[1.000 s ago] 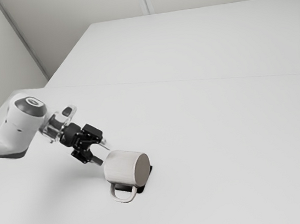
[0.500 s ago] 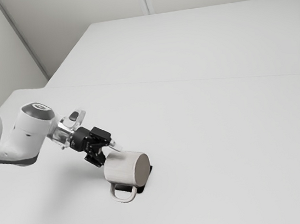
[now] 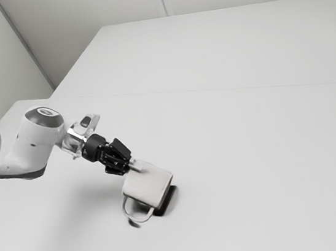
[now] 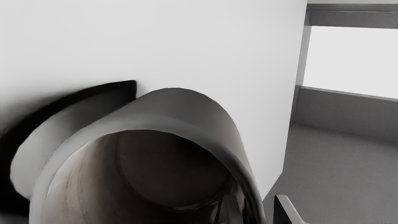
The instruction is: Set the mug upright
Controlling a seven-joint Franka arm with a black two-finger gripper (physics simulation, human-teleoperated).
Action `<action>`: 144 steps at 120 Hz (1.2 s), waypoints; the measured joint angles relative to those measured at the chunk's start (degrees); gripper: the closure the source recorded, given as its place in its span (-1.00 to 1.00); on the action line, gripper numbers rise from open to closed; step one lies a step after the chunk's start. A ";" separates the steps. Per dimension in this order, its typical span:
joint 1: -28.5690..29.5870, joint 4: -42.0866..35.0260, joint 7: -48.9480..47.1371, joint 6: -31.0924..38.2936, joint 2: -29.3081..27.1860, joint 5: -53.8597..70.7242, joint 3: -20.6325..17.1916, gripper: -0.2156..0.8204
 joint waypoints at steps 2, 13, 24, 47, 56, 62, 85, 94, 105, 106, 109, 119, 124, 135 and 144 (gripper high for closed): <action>0.00 0.02 -0.04 0.03 0.00 0.00 -0.02 0.65; 0.07 0.47 -0.28 0.18 -0.01 0.07 -0.23 0.77; 0.04 0.70 -0.58 0.31 -0.03 0.22 -0.59 0.84; 0.04 1.06 -1.16 0.45 -0.35 0.68 -0.70 0.90; 0.06 1.39 -1.49 0.50 -0.92 0.94 -0.72 0.91; 0.26 1.99 -1.73 0.65 -1.45 1.37 -1.07 0.92; 0.95 2.45 -2.79 5.33 -7.45 10.11 -3.74 0.93; 1.37 2.37 -3.15 8.11 -9.64 16.29 -5.67 0.93; 0.27 2.10 -3.56 12.08 -11.27 24.91 -8.67 0.93; 0.06 2.07 -3.60 12.48 -11.35 25.76 -8.89 0.93; -0.57 1.99 -3.70 13.70 -11.54 28.29 -9.56 0.93; -1.61 1.47 -4.17 17.72 -12.06 36.19 -11.92 0.93; -1.80 1.20 -4.52 19.43 -12.19 39.56 -12.76 0.93; -1.81 0.62 -5.26 23.49 -12.28 46.04 -14.16 0.93; -1.87 -0.31 -5.81 26.72 -12.29 50.40 -15.01 0.93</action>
